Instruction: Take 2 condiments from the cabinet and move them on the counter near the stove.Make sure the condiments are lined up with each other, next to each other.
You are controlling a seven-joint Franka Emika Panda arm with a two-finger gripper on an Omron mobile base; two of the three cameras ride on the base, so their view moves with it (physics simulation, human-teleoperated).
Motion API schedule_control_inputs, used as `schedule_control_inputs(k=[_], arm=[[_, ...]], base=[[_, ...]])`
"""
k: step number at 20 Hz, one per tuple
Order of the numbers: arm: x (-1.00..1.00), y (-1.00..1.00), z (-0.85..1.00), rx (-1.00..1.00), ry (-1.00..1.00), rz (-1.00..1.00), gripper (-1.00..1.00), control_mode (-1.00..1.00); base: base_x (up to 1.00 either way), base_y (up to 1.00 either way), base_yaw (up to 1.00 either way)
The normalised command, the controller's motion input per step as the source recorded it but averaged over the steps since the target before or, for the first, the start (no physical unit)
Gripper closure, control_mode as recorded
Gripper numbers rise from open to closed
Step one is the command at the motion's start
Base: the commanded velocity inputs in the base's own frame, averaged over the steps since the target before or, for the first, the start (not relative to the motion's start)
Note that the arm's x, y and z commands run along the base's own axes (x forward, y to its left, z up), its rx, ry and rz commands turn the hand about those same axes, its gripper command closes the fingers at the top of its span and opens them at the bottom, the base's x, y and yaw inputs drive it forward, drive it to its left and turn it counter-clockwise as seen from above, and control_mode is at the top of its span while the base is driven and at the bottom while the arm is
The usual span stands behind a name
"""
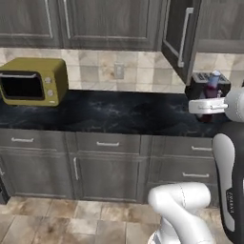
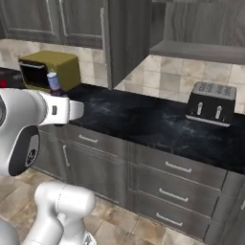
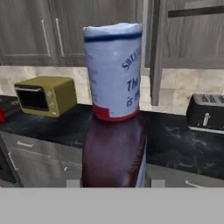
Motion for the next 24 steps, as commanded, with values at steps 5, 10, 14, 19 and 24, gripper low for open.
schedule_control_inputs(k=[5, 10, 14, 19, 24], arm=[[0.0, 0.0, 0.0, 0.0, 0.0, 0.0, 1.0, 1.0], [0.0, 0.0, 0.0, 0.0, 0.0, 0.0, 1.0, 1.0], [0.0, 0.0, 0.0, 0.0, 0.0, 0.0, 1.0, 1.0], [0.0, 0.0, 0.0, 0.0, 0.0, 0.0, 1.0, 1.0], [0.0, 0.0, 0.0, 0.0, 0.0, 0.0, 1.0, 1.0]], base=[[0.05, 0.43, 0.51], [0.55, 0.25, 0.34], [0.53, 0.38, 0.15], [0.39, 0.61, 0.08], [0.41, 0.54, 0.05]])
